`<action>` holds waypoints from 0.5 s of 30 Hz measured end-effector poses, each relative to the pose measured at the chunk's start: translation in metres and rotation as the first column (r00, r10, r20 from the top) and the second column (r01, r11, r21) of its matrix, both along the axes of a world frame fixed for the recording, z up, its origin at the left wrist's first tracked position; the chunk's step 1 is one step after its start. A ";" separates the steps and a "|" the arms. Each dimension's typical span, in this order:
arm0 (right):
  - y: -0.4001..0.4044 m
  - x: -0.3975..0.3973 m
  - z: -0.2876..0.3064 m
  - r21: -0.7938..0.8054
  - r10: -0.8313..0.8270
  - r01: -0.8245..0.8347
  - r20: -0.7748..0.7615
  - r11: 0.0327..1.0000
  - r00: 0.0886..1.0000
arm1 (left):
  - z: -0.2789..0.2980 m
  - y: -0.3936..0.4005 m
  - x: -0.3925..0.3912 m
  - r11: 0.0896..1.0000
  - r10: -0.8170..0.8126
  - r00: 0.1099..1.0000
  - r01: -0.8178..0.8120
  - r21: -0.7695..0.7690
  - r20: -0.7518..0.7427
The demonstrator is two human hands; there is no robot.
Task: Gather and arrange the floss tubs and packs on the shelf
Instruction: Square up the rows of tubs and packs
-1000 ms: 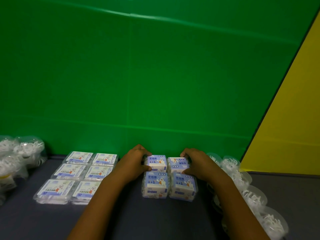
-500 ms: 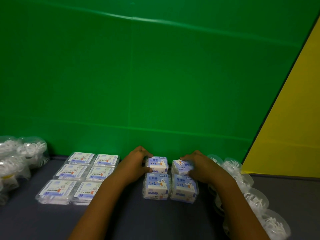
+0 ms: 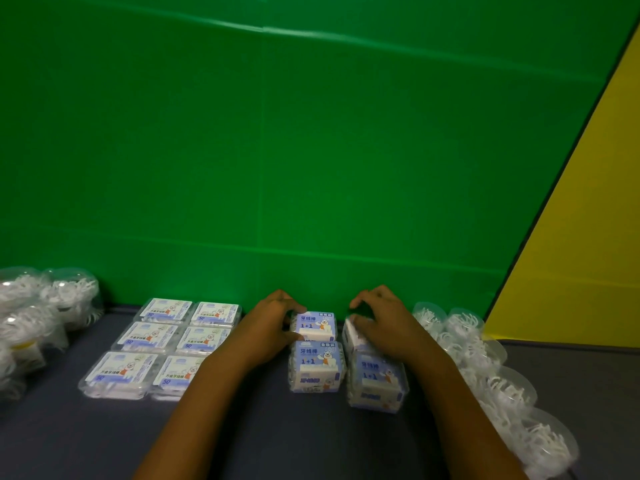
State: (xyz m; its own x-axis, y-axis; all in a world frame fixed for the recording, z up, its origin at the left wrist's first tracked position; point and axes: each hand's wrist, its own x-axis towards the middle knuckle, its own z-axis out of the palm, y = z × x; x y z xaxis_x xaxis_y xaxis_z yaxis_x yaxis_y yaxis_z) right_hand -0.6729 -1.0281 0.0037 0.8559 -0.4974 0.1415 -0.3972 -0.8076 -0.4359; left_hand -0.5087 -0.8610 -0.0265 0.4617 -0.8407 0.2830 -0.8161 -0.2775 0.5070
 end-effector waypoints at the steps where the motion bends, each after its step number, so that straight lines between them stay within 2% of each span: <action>1: 0.001 0.001 -0.002 -0.086 -0.086 0.078 -0.090 0.993 0.992 | 0.000 0.000 0.000 1.000 0.000 1.000 0.000 -0.001 0.001; 3: 0.001 0.002 -0.006 -0.146 -0.197 0.166 -0.234 0.975 0.952 | 0.000 0.000 0.000 1.000 0.003 1.000 -0.003 -0.002 0.002; 4: 0.001 0.003 -0.006 -0.121 -0.193 0.168 -0.243 0.978 0.951 | 0.001 0.000 0.000 1.000 0.004 1.000 -0.004 -0.001 -0.002; 10: -0.006 -0.003 0.007 0.079 0.056 -0.047 -0.117 0.996 0.991 | 0.000 -0.001 -0.003 1.000 0.007 1.000 -0.007 -0.011 -0.024; 15: -0.018 -0.012 0.004 -0.077 0.012 -0.022 -0.129 0.997 0.992 | -0.002 -0.001 -0.002 1.000 0.004 1.000 -0.005 -0.019 -0.029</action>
State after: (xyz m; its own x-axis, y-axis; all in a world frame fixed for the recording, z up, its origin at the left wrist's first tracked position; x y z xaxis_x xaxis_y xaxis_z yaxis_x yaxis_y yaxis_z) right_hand -0.6853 -1.0456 0.0072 0.8776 -0.4745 0.0676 -0.4320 -0.8442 -0.3173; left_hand -0.5105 -0.8615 -0.0285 0.4736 -0.8331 0.2858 -0.7998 -0.2709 0.5356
